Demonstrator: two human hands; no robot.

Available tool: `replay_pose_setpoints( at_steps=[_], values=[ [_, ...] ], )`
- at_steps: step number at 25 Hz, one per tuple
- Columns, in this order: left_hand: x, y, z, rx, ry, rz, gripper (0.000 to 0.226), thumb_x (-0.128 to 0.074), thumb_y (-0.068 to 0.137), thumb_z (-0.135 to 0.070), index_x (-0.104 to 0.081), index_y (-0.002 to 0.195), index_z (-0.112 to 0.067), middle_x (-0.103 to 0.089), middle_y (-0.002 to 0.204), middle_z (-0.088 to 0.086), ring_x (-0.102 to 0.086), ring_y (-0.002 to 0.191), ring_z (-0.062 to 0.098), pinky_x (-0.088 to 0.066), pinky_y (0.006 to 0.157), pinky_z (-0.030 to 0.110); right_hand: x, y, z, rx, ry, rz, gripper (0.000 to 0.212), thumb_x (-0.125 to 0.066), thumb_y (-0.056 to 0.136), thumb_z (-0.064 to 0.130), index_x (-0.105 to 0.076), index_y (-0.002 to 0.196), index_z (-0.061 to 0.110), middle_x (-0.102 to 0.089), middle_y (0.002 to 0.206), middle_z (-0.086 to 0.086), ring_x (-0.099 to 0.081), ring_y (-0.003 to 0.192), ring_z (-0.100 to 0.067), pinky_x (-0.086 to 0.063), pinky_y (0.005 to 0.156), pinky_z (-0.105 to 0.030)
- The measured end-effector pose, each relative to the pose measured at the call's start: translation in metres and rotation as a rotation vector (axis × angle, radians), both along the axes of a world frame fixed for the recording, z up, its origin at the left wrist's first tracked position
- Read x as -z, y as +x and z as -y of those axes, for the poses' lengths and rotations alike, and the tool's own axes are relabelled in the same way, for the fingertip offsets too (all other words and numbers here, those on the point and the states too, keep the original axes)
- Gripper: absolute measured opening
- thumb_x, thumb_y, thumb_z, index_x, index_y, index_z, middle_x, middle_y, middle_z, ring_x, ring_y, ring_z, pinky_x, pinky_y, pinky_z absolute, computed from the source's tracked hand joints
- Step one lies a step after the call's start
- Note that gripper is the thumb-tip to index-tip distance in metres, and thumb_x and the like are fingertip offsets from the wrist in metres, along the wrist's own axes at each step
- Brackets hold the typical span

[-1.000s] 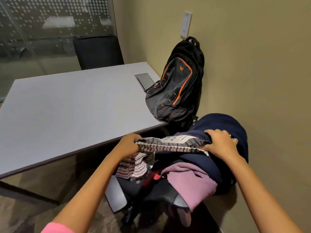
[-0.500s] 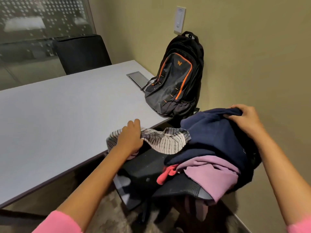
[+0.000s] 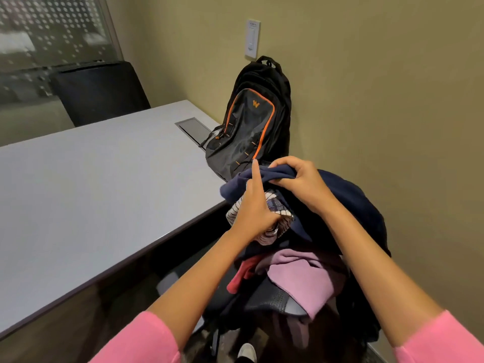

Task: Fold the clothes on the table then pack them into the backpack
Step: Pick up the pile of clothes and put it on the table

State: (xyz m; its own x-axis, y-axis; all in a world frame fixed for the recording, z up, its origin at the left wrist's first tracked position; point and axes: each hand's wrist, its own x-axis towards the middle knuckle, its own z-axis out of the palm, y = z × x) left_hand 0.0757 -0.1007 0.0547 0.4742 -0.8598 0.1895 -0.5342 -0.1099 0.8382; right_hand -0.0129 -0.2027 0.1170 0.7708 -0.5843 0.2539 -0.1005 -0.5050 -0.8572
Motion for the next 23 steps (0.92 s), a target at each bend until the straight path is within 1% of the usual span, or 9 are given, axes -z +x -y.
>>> replay_pose_setpoints(
  at_steps=[2,4,8,10,12,15,17,19,23],
  values=[
    [-0.002,-0.005,0.011,-0.008,-0.069,-0.125,0.089,-0.072,0.068,-0.023,-0.024,0.143,-0.025,-0.051,0.123,0.006,-0.055,0.107,0.017,-0.047,0.085,0.029,0.000,-0.012,0.002,-0.050,0.092,-0.012,0.022,-0.070,0.080,-0.003,-0.065,0.096,0.011,-0.067,0.096,-0.001,-0.063,0.090,-0.006,-0.050,0.081,-0.019],
    [-0.004,-0.009,0.021,-0.068,-0.082,-0.087,0.046,-0.069,0.072,-0.017,-0.050,0.113,-0.010,-0.055,0.102,0.006,-0.056,0.092,0.020,-0.047,0.075,0.034,-0.004,-0.025,0.009,-0.058,0.086,-0.096,0.024,-0.073,0.080,0.004,-0.064,0.099,0.013,-0.067,0.099,-0.001,-0.063,0.092,-0.006,-0.050,0.084,-0.025],
    [0.003,-0.003,0.029,-0.221,-0.132,0.004,0.027,-0.061,0.069,-0.017,-0.056,0.092,-0.004,-0.051,0.089,0.003,-0.052,0.083,0.024,-0.047,0.071,0.041,0.005,-0.057,0.022,0.027,-0.239,-0.488,0.086,-0.076,0.066,0.058,-0.037,0.138,0.033,-0.045,0.139,0.002,-0.042,0.129,-0.019,-0.036,0.106,-0.047],
    [0.002,0.003,0.029,-0.268,-0.148,0.014,0.023,-0.058,0.066,-0.008,-0.054,0.088,-0.001,-0.049,0.085,0.003,-0.048,0.076,0.022,-0.045,0.066,0.044,0.023,-0.079,0.024,0.144,-0.280,-0.810,0.118,-0.076,0.059,0.066,-0.004,0.148,0.040,-0.020,0.155,0.003,-0.017,0.143,-0.029,-0.024,0.110,-0.057],
    [-0.004,0.008,0.029,-0.298,-0.143,0.019,0.020,-0.058,0.069,0.001,-0.054,0.089,0.000,-0.050,0.087,0.007,-0.049,0.074,0.023,-0.045,0.065,0.043,0.049,-0.101,0.024,0.306,-0.193,-0.903,0.126,-0.075,0.058,0.068,0.010,0.147,0.041,-0.003,0.159,0.004,0.001,0.146,-0.034,-0.016,0.110,-0.064],
    [-0.007,0.012,0.032,-0.334,-0.113,0.002,0.020,-0.056,0.073,0.004,-0.053,0.091,-0.003,-0.051,0.091,0.011,-0.053,0.076,0.024,-0.045,0.064,0.041,0.079,-0.124,0.020,0.533,-0.122,-0.759,0.104,-0.070,0.069,0.062,-0.008,0.149,0.039,-0.003,0.160,-0.001,-0.003,0.145,-0.038,-0.021,0.111,-0.060],
    [-0.005,0.012,0.035,-0.343,-0.080,-0.027,0.021,-0.056,0.074,0.004,-0.053,0.093,-0.004,-0.052,0.091,0.010,-0.053,0.076,0.024,-0.045,0.064,0.041,0.088,-0.131,0.015,0.637,-0.236,-0.622,0.067,-0.069,0.081,0.032,-0.040,0.141,0.026,-0.030,0.151,-0.011,-0.033,0.135,-0.041,-0.039,0.100,-0.051],
    [0.002,0.012,0.039,-0.295,-0.050,-0.008,0.019,-0.058,0.075,0.000,-0.054,0.093,-0.005,-0.051,0.092,0.008,-0.053,0.078,0.023,-0.043,0.063,0.037,0.082,-0.128,0.015,0.706,-0.408,-0.529,0.042,-0.061,0.077,0.002,-0.060,0.119,0.011,-0.060,0.118,-0.015,-0.060,0.103,-0.042,-0.049,0.074,-0.043],
    [0.004,0.030,0.044,-0.120,0.067,0.137,0.035,-0.065,0.072,-0.032,-0.057,0.099,-0.011,-0.044,0.103,0.006,-0.055,0.091,0.025,-0.047,0.073,0.036,0.037,-0.103,0.041,0.725,-0.565,-0.533,0.039,-0.053,0.073,-0.007,-0.065,0.107,0.008,-0.065,0.099,-0.017,-0.063,0.087,-0.042,-0.048,0.065,-0.042]
  ],
)
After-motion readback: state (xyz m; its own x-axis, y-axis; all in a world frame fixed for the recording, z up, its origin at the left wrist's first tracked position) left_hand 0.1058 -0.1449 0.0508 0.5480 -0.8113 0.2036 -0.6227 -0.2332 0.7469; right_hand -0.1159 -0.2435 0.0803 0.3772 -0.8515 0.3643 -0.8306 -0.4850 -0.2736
